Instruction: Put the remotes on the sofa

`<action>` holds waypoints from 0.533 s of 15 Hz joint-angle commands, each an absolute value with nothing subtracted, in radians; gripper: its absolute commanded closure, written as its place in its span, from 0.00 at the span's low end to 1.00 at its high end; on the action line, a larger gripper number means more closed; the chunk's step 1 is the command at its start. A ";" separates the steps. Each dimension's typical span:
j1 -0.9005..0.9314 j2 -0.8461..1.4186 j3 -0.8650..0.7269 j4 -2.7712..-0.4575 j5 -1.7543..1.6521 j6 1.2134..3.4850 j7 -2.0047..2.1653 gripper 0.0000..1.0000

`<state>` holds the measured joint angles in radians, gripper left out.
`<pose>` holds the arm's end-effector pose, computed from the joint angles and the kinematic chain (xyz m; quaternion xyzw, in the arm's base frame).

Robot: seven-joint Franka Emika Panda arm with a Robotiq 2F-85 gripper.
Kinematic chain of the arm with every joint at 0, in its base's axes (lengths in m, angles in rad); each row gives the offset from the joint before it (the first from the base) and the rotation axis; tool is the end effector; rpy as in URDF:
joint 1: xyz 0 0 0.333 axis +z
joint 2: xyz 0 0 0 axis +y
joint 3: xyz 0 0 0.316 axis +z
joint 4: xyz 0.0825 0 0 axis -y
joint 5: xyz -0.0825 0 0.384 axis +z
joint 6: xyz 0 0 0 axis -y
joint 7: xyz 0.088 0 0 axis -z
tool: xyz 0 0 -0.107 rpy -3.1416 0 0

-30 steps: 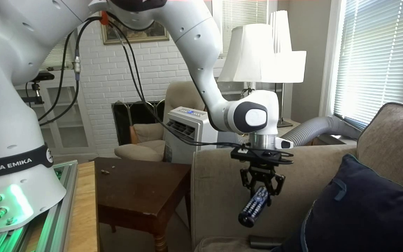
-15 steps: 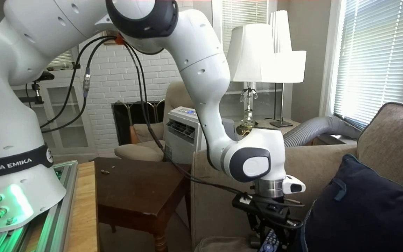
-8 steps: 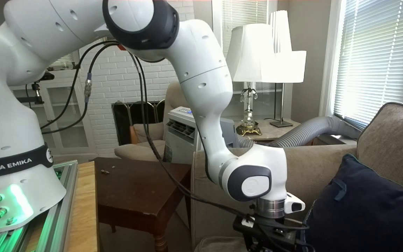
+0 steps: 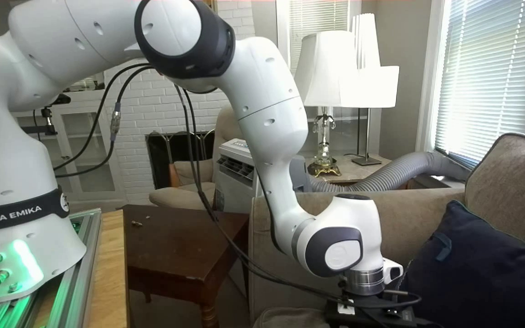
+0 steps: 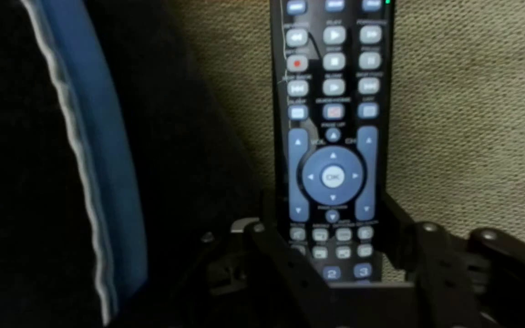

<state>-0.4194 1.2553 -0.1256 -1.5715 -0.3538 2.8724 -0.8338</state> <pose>0.5367 -0.2994 -0.0888 0.9305 0.3493 -0.0551 0.0955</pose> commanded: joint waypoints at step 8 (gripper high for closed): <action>-0.357 1.281 -0.128 -1.574 -0.388 2.851 -0.925 0.71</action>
<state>-0.3805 1.2746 -0.1081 -1.5679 -0.3551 2.8553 -0.8930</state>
